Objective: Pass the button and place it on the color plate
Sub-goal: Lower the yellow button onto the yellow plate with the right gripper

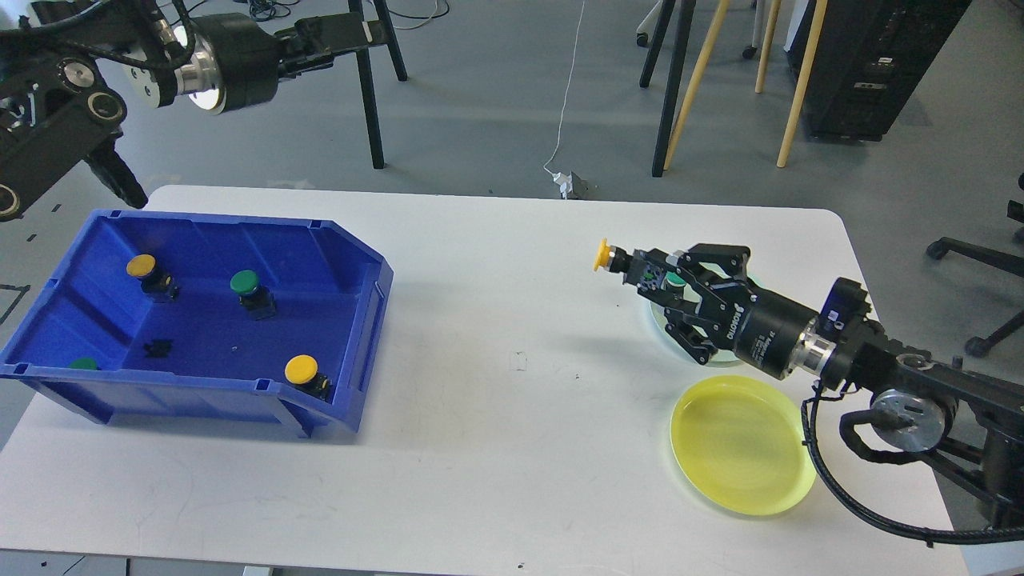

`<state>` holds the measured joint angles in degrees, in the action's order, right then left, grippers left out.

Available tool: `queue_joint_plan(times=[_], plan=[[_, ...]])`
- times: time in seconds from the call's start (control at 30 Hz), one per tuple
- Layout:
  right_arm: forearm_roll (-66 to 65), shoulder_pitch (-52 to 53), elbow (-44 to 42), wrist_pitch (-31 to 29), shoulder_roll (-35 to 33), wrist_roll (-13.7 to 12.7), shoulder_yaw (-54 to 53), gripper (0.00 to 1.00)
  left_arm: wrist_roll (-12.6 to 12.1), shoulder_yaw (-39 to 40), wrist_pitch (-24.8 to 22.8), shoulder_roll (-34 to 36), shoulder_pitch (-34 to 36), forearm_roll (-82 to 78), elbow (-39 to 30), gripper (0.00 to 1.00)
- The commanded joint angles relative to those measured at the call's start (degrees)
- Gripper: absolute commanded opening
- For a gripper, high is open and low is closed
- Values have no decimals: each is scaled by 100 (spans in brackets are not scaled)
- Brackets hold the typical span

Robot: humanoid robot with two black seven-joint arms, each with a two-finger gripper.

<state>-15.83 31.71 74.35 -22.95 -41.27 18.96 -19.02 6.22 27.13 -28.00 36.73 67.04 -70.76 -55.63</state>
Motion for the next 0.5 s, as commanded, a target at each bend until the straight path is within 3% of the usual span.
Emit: queue_joint_plan(times=[0.0, 0.27, 0.47], plan=[[-201, -428, 351, -25, -486, 11, 13, 7, 10, 12, 0, -34, 11, 0, 9, 99], [-544, -1246, 317, -17, -856, -6, 22, 8, 28, 73, 0, -61, 160, 9, 9, 99], [-553, -1501, -297, -8, -803, -7, 30, 11, 28, 73, 0, -175, 213, 18, 9, 99]])
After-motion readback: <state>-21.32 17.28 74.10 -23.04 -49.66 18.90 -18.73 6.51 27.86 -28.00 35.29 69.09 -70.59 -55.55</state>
